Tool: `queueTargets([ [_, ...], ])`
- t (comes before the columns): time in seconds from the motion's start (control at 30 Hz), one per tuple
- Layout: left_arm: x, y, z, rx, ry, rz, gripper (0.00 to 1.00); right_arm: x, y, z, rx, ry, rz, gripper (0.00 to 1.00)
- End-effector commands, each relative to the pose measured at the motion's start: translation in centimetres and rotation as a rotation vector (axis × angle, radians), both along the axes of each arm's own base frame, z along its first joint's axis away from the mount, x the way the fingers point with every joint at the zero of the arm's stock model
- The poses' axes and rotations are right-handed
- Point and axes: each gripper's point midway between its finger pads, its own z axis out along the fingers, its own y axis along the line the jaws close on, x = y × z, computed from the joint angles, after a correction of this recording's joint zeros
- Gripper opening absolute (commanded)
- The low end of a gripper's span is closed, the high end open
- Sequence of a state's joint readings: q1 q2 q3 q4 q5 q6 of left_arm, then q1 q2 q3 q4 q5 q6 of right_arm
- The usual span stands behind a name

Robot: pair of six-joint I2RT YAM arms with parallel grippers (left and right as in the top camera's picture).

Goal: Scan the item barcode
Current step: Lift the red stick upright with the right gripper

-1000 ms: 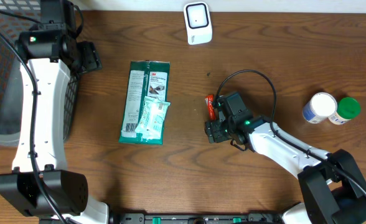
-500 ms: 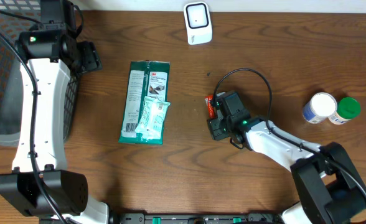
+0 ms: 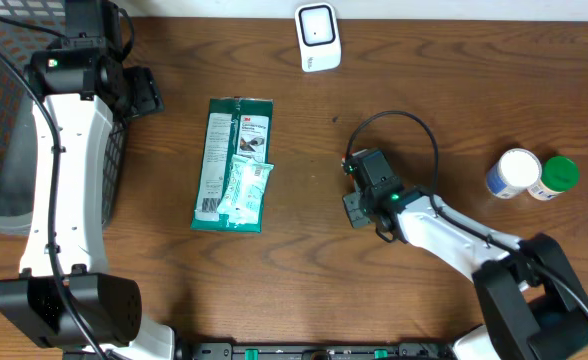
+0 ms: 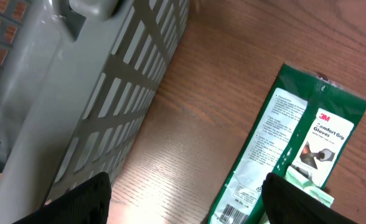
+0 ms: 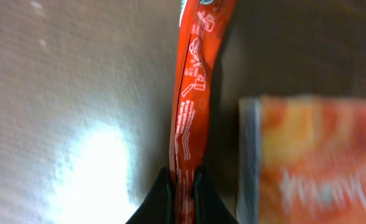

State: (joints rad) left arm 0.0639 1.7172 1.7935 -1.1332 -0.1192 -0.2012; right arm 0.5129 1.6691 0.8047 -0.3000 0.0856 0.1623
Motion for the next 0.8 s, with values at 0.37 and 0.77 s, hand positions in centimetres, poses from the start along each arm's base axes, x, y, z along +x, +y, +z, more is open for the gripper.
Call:
queueTargets([
  [0.37, -0.1, 0.8, -0.6, 0.030, 0.024, 0.006, 0.78, -6.6, 4.5, 15.7, 0.224, -0.338, 0.761, 0.01],
  [0.77, -0.1, 0.8, -0.6, 0.030, 0.024, 0.006, 0.78, -10.3, 3.9, 20.8, 0.679, -0.253, 0.698, 0.01],
])
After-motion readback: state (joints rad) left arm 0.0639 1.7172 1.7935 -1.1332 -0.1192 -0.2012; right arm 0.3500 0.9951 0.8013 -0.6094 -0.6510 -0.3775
